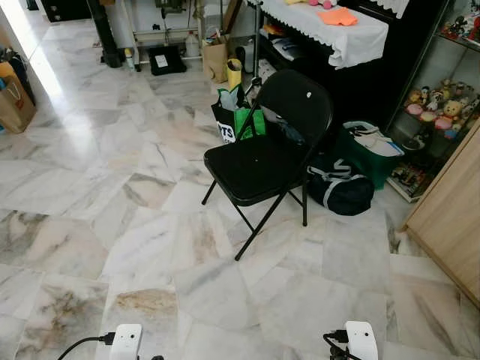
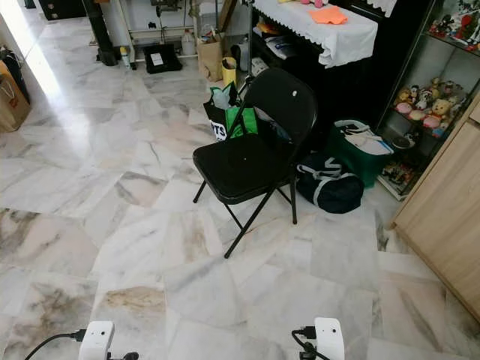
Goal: Setting the table
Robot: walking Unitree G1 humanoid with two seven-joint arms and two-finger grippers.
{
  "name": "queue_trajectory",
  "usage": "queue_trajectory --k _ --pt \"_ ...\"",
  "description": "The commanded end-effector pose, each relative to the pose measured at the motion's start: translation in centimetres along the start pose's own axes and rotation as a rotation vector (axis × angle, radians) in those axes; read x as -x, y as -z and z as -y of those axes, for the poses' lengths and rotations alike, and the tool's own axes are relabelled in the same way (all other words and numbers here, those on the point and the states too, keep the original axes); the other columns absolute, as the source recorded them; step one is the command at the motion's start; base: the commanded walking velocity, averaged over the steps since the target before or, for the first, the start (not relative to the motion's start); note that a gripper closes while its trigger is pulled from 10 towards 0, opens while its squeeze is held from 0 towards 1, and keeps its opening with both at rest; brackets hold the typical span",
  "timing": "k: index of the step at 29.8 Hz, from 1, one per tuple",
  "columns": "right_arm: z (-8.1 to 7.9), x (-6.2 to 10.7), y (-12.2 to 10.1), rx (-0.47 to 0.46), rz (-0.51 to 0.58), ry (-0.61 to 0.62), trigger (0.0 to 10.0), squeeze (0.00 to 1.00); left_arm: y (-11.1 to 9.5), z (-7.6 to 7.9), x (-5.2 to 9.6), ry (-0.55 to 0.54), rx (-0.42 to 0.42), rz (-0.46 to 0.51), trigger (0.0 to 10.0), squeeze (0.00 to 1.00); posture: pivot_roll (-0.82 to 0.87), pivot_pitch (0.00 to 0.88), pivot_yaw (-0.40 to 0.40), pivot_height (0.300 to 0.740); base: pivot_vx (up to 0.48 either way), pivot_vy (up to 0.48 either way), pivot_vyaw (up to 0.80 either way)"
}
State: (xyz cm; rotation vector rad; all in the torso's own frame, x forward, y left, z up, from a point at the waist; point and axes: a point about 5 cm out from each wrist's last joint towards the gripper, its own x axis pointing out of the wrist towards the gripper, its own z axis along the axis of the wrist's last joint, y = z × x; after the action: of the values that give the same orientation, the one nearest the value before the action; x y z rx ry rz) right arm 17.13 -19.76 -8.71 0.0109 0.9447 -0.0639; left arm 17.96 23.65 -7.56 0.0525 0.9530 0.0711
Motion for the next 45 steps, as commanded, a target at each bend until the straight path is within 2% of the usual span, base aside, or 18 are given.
queue_trajectory --k 1,2,3,4,7,10,14,19,24,27,35,45 --pt "-3.7 -0.9 -4.9 -0.092 0.062 -0.247 10.0 0.00 -0.4 -1.0 0.2 -0.031 0.261 0.098 10.0 0.00 0.19 0.001 -0.187 0.740 0.000 0.000 0.00" --pt "-3.4 -0.8 -4.0 -0.127 0.038 -0.230 10.0 0.00 1.3 -0.5 0.4 -0.034 0.231 0.026 10.0 0.00 0.19 0.005 -0.185 0.740 0.000 0.000 0.00" --pt "-3.4 -0.8 -4.0 -0.127 0.038 -0.230 10.0 0.00 1.3 -0.5 0.4 -0.034 0.231 0.026 10.0 0.00 0.19 0.005 -0.185 0.740 0.000 0.000 0.00" --pt "-3.1 -0.7 -3.0 -0.135 0.012 -0.220 10.0 0.00 1.6 -0.2 0.4 -0.043 0.232 0.032 10.0 0.00 0.19 0.009 -0.181 0.740 0.000 0.000 -0.80" --pt "-2.5 -0.5 -2.1 -0.222 0.012 -0.189 10.0 0.00 1.3 0.5 0.3 -0.037 0.279 0.068 10.0 0.00 0.20 0.013 -0.180 0.740 0.000 0.000 -0.79" --pt "-1.8 -0.4 -1.4 -0.247 -0.006 -0.128 10.0 0.00 1.3 0.8 0.3 -0.031 0.251 0.065 10.0 0.00 0.20 0.004 -0.185 0.740 0.000 0.000 -0.78" --pt "-1.6 -0.3 -0.8 -0.174 -0.029 -0.135 10.0 0.00 1.7 0.8 0.3 -0.025 0.220 0.035 10.0 0.00 0.21 0.000 -0.191 0.740 0.000 0.000 -0.78" --pt "-1.7 -0.6 -1.9 -0.151 -0.021 -0.101 10.0 0.00 1.1 0.6 0.2 -0.046 0.234 0.054 10.0 0.00 0.23 0.000 -0.190 0.740 0.000 0.000 -0.78" --pt "-2.0 -0.7 -2.1 -0.173 -0.016 -0.082 10.0 0.00 1.1 0.5 0.2 -0.038 0.214 0.039 10.0 0.00 0.23 0.000 -0.165 0.740 0.000 0.000 -0.78" --pt "-2.0 -0.7 -2.1 -0.183 -0.015 -0.077 10.0 0.00 1.2 0.3 0.2 -0.045 0.191 0.020 10.0 0.00 0.22 0.000 -0.155 0.740 0.000 0.480 -0.78" --pt "-1.3 -0.4 -1.0 -0.204 -0.044 -0.055 10.0 0.00 0.2 0.5 0.0 -0.040 0.162 0.050 10.0 0.00 0.22 0.000 -0.150 0.740 0.000 0.048 -0.78" --pt "-1.2 -0.4 -0.9 -0.213 -0.044 -0.048 10.0 0.00 -0.2 0.7 -0.1 -0.029 0.154 0.058 10.0 0.00 0.22 0.000 -0.147 0.740 0.000 0.000 -0.78"
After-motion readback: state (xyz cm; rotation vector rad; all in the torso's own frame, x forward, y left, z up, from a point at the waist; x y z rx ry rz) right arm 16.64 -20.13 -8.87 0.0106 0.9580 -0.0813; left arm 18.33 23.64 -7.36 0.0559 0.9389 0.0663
